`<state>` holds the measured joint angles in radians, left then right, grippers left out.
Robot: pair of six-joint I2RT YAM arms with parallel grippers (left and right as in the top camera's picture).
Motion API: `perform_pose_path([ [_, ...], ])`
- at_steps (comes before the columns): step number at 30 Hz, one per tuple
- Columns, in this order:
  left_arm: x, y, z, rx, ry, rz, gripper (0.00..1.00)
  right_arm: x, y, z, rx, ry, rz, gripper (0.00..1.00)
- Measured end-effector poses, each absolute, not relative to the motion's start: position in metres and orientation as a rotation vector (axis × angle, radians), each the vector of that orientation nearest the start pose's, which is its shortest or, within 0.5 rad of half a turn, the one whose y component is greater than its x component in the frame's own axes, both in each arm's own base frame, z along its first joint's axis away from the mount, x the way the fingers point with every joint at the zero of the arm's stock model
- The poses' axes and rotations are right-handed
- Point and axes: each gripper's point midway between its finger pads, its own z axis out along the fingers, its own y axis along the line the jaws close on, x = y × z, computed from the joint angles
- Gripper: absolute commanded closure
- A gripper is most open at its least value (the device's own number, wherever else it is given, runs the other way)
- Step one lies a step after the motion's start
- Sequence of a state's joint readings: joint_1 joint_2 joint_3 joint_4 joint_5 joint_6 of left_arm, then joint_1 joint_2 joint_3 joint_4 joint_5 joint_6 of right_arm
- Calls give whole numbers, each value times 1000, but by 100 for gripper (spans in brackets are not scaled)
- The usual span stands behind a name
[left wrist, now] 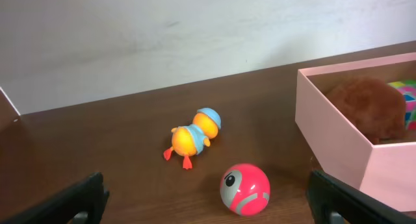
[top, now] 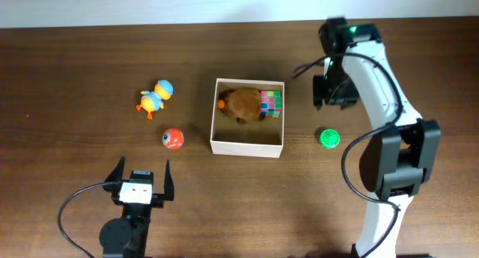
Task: Pack container
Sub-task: 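Raise the right gripper out of the box and move right, then lower the right gripper and grasp the green ball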
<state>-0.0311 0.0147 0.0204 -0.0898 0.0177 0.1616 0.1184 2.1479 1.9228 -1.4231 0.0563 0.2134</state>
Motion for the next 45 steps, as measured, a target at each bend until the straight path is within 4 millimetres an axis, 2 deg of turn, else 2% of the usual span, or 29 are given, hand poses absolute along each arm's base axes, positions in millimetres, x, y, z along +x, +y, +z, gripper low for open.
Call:
perform_pose_path([
  [3,245,-11,158,173,1647,85,1,383,35,72,163,3255,-105,45],
  [6,245,-11,158,173,1647,85,1,373,30,58,188,3289,-105,44],
  [13,245,-11,158,173,1647,85,1,362,16,43,251,3323,-98,41],
  [17,245,-11,158,173,1647,85,1,363,18,33,254,3315,-71,37],
  [25,245,-11,158,173,1647,85,1,353,23,5,261,3320,-21,39],
  [28,245,-11,158,173,1647,85,1,352,24,0,262,3320,-2,40],
  [35,245,-11,158,173,1647,85,1,354,26,-1,257,3312,13,58],
  [45,245,-11,158,173,1647,85,1,355,26,-1,255,3309,18,61],
])
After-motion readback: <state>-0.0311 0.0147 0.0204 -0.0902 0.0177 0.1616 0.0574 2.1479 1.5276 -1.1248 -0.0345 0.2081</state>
